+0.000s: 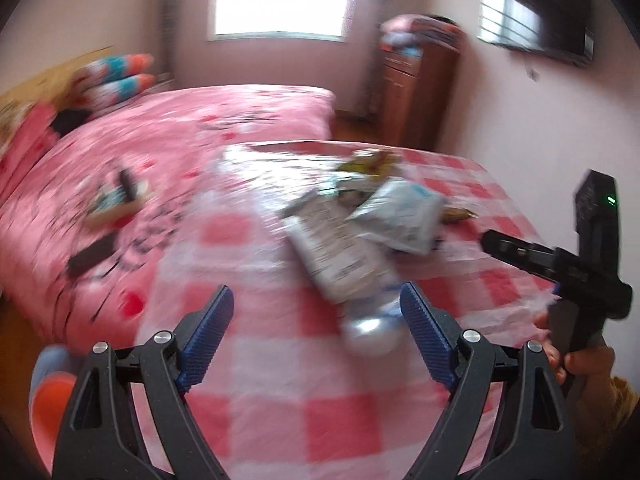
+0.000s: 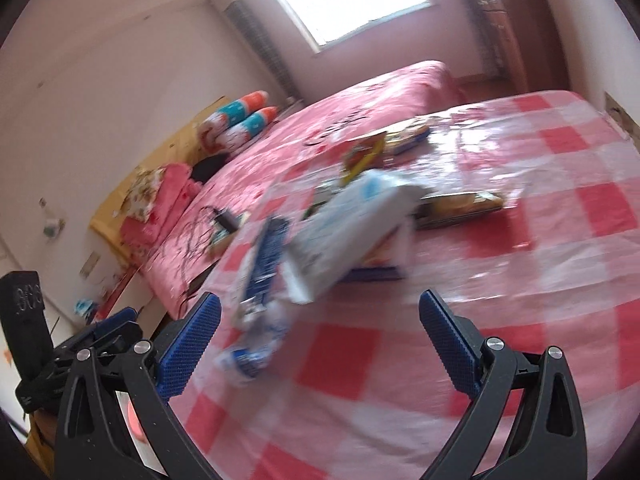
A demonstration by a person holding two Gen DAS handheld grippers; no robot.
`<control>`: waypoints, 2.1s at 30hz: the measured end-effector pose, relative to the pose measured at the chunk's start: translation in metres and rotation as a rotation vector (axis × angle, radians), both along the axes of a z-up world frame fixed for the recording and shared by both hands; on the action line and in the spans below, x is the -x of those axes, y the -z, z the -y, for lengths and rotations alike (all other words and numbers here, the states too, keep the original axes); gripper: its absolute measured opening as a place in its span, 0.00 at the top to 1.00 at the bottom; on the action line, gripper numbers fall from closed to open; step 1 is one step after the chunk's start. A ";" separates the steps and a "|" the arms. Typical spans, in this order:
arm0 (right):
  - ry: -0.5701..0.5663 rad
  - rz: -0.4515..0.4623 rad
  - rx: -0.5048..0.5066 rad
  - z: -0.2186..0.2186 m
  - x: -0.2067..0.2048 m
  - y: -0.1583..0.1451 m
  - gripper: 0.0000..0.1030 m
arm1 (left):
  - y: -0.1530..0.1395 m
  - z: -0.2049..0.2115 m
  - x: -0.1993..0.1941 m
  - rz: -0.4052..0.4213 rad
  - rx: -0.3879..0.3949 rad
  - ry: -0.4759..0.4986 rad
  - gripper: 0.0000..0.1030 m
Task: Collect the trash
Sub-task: 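Move both tools back to the trash on the table, then grasp the grey feather-print wipes packet with the left tool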
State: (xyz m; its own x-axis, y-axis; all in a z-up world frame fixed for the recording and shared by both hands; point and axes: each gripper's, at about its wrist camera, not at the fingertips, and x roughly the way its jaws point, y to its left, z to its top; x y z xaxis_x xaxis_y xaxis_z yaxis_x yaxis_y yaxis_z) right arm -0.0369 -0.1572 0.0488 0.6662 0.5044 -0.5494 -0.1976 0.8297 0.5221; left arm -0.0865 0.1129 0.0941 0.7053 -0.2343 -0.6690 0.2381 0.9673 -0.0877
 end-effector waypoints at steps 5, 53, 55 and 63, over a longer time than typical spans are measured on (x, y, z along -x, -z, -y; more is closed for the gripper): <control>0.098 -0.023 -0.021 0.040 -0.008 0.005 0.05 | -0.001 0.052 -0.043 -0.039 -0.048 0.171 0.17; 0.119 -0.120 -0.090 0.084 -0.015 0.024 0.05 | 0.048 0.127 -0.097 -0.317 0.072 0.173 0.25; 0.092 -0.123 -0.068 0.076 -0.017 0.024 0.05 | 0.043 0.115 -0.092 -0.302 0.101 0.137 0.25; -0.032 -0.122 0.026 0.033 -0.022 0.023 0.05 | 0.020 0.073 -0.071 -0.230 0.234 0.046 0.25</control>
